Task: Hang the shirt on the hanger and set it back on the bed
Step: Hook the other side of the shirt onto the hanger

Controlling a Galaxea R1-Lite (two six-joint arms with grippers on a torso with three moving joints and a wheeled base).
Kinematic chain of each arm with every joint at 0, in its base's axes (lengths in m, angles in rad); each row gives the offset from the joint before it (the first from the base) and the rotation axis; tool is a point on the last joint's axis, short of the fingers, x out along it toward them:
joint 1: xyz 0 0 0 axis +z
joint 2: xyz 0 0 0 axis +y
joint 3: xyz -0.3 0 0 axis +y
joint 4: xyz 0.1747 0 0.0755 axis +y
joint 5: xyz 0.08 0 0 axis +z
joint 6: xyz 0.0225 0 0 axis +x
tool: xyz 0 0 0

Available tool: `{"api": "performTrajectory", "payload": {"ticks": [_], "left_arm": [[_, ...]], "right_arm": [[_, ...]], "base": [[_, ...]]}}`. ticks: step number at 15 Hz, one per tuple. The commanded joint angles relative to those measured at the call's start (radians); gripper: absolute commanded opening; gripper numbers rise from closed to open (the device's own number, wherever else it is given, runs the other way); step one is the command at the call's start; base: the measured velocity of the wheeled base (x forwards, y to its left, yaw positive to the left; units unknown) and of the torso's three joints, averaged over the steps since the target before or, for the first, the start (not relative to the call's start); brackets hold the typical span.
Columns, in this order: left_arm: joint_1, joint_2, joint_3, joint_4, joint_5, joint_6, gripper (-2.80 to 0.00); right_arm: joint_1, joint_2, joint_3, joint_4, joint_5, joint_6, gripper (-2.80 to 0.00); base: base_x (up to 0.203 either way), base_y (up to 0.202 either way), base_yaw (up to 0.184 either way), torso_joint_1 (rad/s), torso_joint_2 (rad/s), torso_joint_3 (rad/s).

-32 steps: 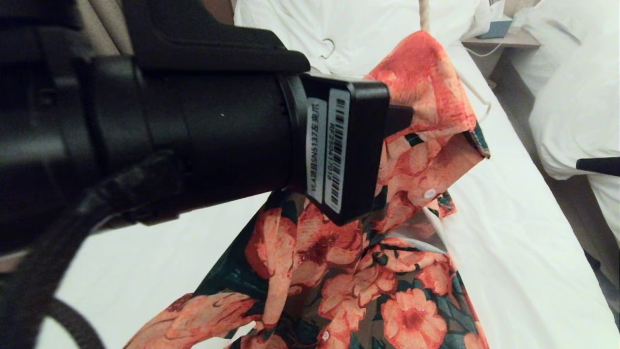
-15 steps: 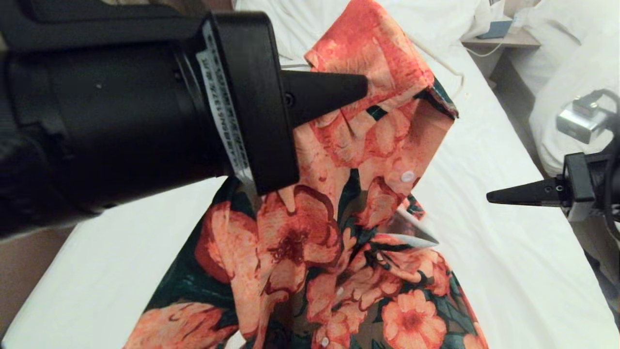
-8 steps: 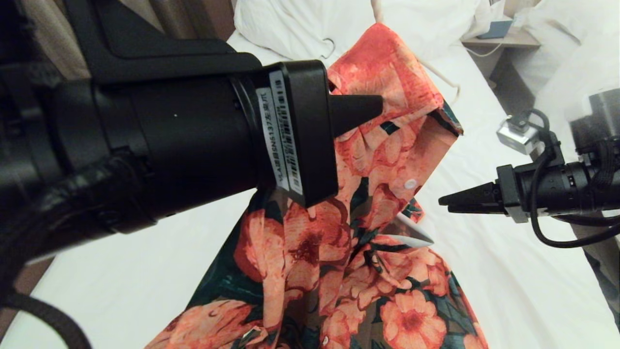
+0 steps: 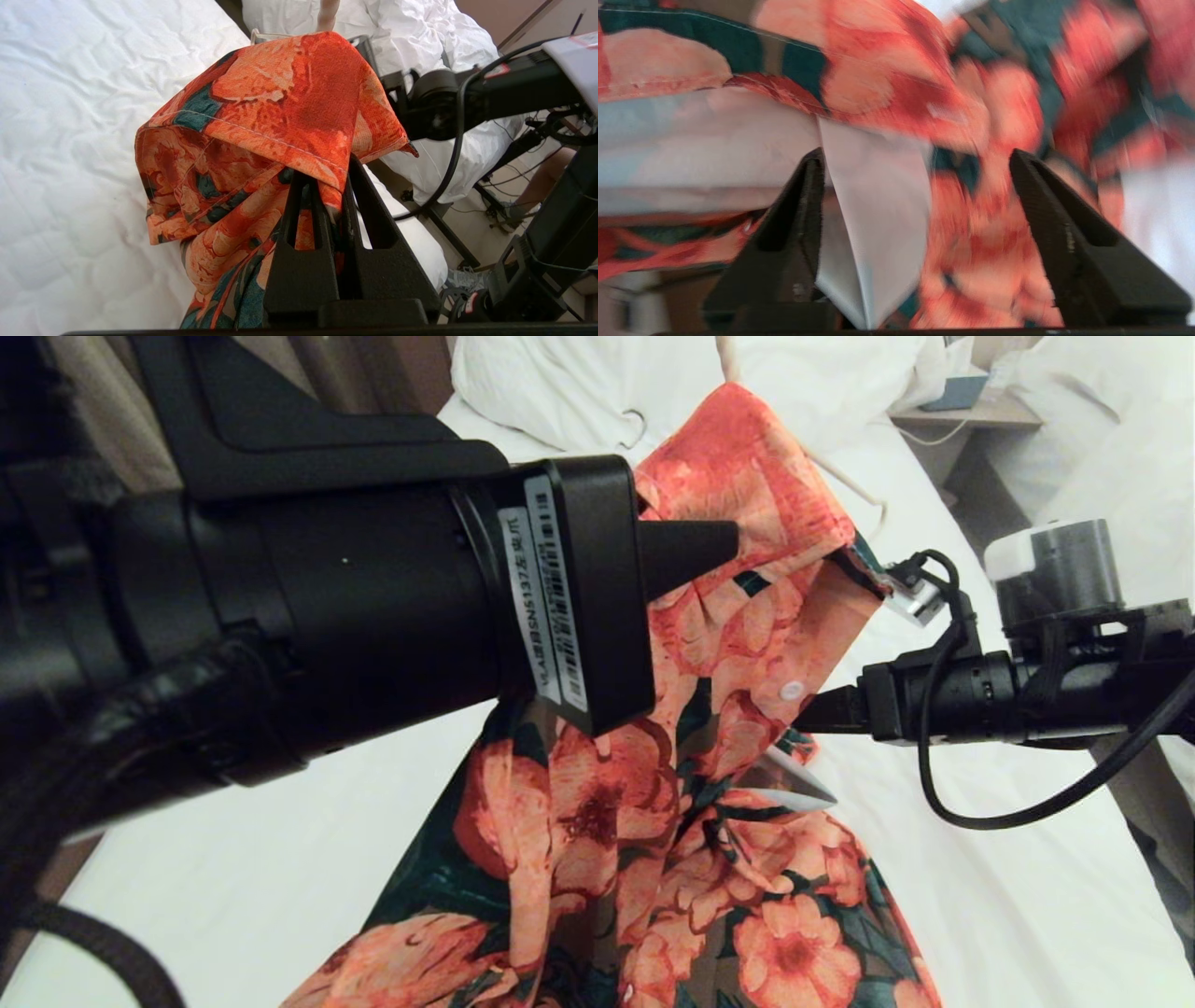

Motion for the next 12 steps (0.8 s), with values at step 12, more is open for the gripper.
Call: {"api": "performTrajectory", "payload": {"ticks": [12], "left_arm": [[0.010, 0.002, 0.001, -0.020, 0.002, 0.000, -2.80]], "right_arm": [[0.063, 0.116, -0.101, 0.005, -0.005, -0.344, 0.00]], "base": [[0.000, 0.000, 0.000, 0.000, 0.00, 0.000]]}}
